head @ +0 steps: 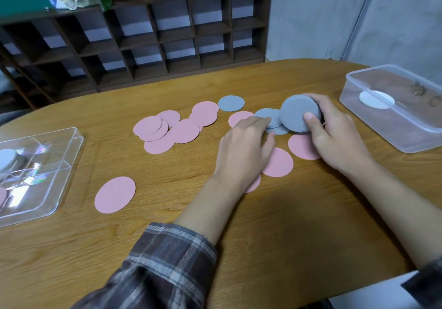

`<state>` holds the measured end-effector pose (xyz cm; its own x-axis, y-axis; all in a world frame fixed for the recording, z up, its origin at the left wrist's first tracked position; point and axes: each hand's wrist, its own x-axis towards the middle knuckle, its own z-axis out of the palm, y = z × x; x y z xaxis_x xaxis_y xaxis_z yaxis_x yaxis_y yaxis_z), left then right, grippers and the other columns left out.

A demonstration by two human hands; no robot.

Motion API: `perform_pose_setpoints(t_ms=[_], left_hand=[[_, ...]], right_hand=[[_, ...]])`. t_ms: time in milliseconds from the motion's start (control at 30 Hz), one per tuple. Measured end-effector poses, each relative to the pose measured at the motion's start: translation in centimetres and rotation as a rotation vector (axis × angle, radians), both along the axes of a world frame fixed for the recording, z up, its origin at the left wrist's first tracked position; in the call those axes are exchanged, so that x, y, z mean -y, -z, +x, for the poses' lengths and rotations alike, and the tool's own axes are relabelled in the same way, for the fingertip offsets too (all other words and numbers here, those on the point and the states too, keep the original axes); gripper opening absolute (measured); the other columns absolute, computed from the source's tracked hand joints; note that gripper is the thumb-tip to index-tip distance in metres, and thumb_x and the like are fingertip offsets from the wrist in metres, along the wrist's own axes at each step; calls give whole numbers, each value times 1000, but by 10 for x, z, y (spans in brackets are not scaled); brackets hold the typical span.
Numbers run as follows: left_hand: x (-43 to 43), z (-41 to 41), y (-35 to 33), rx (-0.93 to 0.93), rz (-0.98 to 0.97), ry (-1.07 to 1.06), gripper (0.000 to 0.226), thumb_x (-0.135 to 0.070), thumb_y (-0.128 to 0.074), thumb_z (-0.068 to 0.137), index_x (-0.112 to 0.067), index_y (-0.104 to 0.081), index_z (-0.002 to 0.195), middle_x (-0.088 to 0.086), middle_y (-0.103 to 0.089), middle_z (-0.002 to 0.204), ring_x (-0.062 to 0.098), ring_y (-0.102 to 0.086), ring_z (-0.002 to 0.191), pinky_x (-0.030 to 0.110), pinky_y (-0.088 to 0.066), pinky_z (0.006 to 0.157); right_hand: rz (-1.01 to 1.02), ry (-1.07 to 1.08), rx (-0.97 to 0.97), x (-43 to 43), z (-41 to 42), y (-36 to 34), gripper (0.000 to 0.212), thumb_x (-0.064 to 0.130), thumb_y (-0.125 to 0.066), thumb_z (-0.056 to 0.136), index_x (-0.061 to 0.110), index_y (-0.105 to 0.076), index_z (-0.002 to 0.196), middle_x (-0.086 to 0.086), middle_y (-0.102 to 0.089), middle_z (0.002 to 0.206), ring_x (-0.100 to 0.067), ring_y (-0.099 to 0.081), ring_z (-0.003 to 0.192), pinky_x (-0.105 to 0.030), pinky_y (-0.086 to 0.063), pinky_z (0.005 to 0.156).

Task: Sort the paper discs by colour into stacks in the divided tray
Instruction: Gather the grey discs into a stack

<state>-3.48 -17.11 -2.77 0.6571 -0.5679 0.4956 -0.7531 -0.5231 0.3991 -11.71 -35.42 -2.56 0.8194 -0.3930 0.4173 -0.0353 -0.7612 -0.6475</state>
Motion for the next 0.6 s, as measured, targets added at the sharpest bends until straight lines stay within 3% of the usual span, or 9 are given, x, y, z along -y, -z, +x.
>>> perform_pose_setpoints(t_ms=[67, 167, 400, 533, 600], left_hand=[[7, 9, 2, -37, 47, 57, 41, -29, -62, 100, -14, -65, 138, 0, -65, 142, 21, -58, 131, 41, -54, 99], [16, 22, 5, -105, 124, 106, 57, -40, -62, 101, -17, -52, 152, -1, -48, 160, 16, -39, 150, 38, -39, 117], [26, 36, 4, -149, 226, 103, 75, -60, -59, 97, -21, -40, 160, 1, -34, 168, 19, -24, 158, 42, -27, 126], [29, 36, 2, -159, 250, 130, 66, -57, -61, 98, -21, -51, 152, 0, -49, 159, 22, -36, 153, 47, -36, 121], [27, 36, 2, -132, 191, 133, 52, -54, -66, 95, -21, -66, 136, -2, -67, 138, 21, -57, 133, 46, -49, 106]], right_hand=[[26, 37, 4, 4, 1, 3, 36, 17, -48, 106, 21, -51, 141, 8, -61, 120, -6, -52, 107, -21, -36, 89], [62, 99, 12, 9, 3, 5, 35, 16, -50, 106, 18, -53, 140, 3, -64, 123, -8, -53, 107, -17, -34, 86], [66, 171, 29, 11, 4, 2, 34, 17, -49, 106, 17, -52, 140, 7, -59, 120, -8, -51, 108, -19, -35, 89], [82, 172, 26, 11, 4, 3, 34, 18, -50, 106, 18, -53, 140, 4, -63, 124, -8, -53, 109, -20, -36, 89], [88, 172, 17, 11, 4, 3, 34, 19, -50, 106, 19, -53, 140, 2, -64, 125, -9, -53, 109, -20, -36, 89]])
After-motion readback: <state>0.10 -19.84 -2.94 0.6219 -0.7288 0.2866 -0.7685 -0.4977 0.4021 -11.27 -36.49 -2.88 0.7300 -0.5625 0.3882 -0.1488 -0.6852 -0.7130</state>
